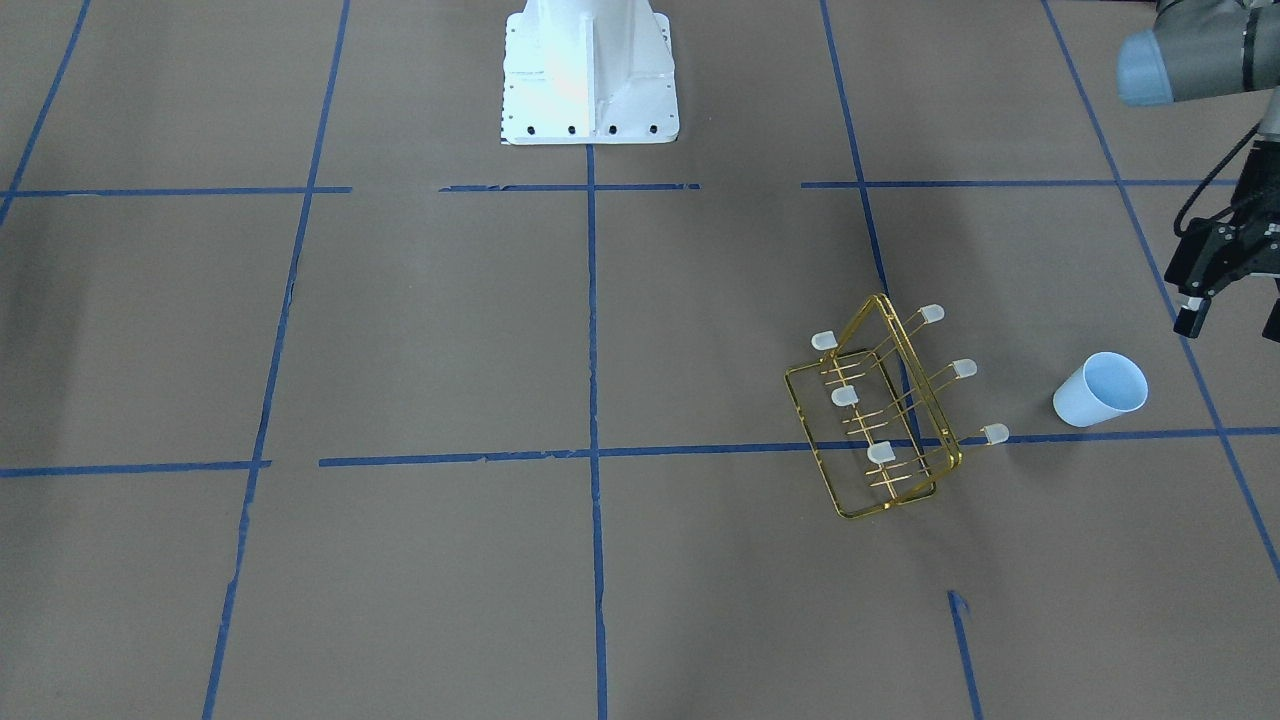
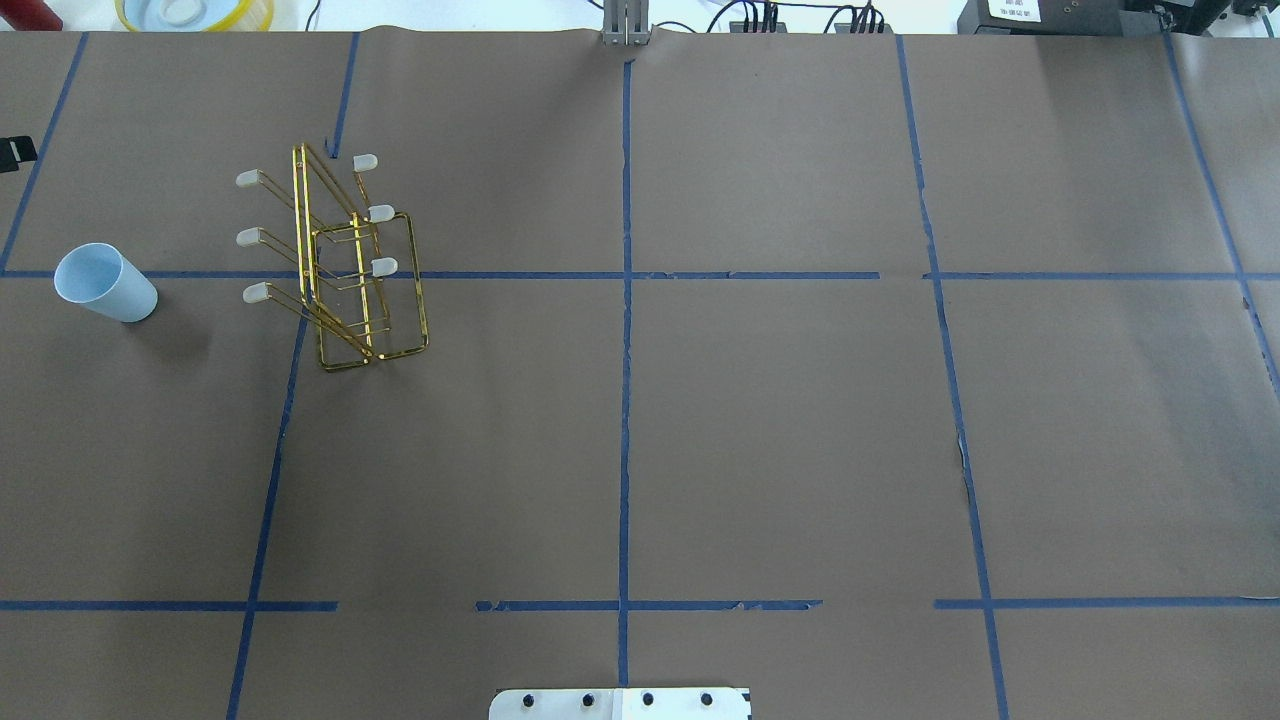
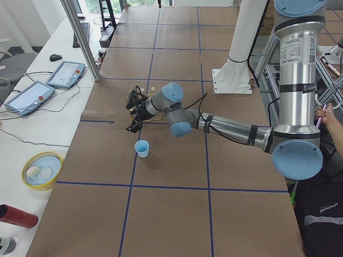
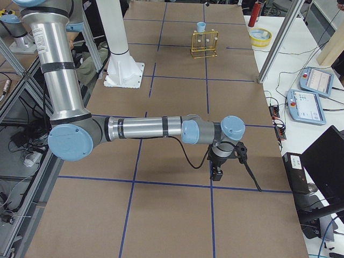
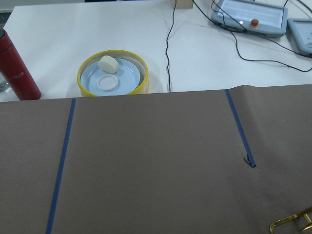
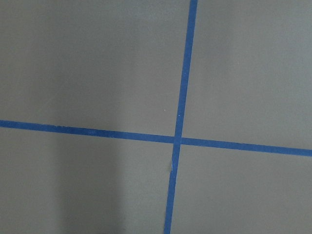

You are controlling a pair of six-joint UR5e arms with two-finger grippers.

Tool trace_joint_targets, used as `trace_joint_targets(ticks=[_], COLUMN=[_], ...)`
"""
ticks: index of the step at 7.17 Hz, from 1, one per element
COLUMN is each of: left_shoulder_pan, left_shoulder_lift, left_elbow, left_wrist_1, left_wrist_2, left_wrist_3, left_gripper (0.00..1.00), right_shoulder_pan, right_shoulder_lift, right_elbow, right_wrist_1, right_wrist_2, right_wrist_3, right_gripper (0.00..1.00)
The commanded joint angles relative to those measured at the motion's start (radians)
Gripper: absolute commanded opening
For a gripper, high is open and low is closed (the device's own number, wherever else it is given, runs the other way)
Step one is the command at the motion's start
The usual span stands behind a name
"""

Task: Hang cup on cup holder
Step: 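Move the left gripper toward the light blue cup and close on its rim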

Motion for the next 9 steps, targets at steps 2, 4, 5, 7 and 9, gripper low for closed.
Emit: trace_joint_targets(ticks=[2, 4, 5, 7, 9], left_shoulder_pan=[0.317, 0.528, 0.614, 0.678, 0.743], left_shoulder_lift=[0.179, 0.236, 0.233, 0.196, 0.126], left_elbow=[0.005, 0.042, 0.083, 0.172, 0.254], left_wrist_1=[-0.246, -0.282, -0.279, -0.267, -0.207], left_wrist_2=[0.493, 0.791, 0.940, 1.059, 1.100], left_wrist_3=[-0.227, -0.363, -0.400, -0.431, -0.418], left_gripper=[1.00, 1.00, 1.00, 1.00, 1.00], right_shoulder_pan=[0.000, 0.000, 0.000, 0.000, 0.000], right_shoulder_lift=[0.000, 0.000, 0.000, 0.000, 0.000], right_elbow=[0.000, 0.000, 0.000, 0.000, 0.000], right_wrist_1=[0.000, 0.000, 0.000, 0.000, 0.000], right_wrist_2=[0.000, 0.000, 0.000, 0.000, 0.000], right_wrist_3=[0.000, 0.000, 0.000, 0.000, 0.000], right_gripper=[1.00, 1.00, 1.00, 1.00, 1.00])
